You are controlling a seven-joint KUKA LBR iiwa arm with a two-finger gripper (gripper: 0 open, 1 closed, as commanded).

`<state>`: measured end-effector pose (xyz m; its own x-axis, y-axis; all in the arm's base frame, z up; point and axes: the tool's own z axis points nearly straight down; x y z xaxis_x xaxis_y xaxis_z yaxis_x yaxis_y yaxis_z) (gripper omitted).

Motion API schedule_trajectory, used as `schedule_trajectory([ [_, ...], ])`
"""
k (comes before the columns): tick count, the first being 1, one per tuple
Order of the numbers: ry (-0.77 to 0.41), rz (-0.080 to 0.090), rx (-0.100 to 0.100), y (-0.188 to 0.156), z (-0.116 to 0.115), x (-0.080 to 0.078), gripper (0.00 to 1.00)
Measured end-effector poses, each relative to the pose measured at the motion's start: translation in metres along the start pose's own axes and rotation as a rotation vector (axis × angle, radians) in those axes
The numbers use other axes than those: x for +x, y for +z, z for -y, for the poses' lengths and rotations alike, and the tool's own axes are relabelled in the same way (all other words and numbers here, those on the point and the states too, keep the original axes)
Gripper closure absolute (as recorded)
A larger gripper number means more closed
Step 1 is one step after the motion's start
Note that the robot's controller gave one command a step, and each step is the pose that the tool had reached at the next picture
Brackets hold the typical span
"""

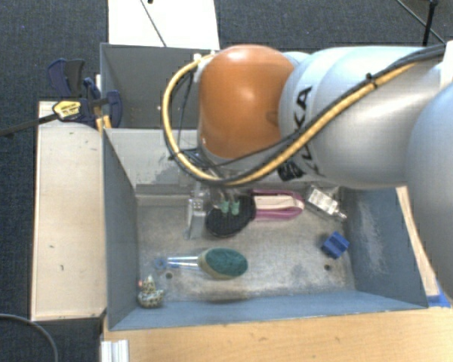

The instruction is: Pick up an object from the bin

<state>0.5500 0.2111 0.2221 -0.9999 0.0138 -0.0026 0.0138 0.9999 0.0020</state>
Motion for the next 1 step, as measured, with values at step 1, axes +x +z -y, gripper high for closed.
schedule_trajectory([
  [1,-0.297,-0.009,0.001,0.1436,0.0778,0.0359,0.00],
])
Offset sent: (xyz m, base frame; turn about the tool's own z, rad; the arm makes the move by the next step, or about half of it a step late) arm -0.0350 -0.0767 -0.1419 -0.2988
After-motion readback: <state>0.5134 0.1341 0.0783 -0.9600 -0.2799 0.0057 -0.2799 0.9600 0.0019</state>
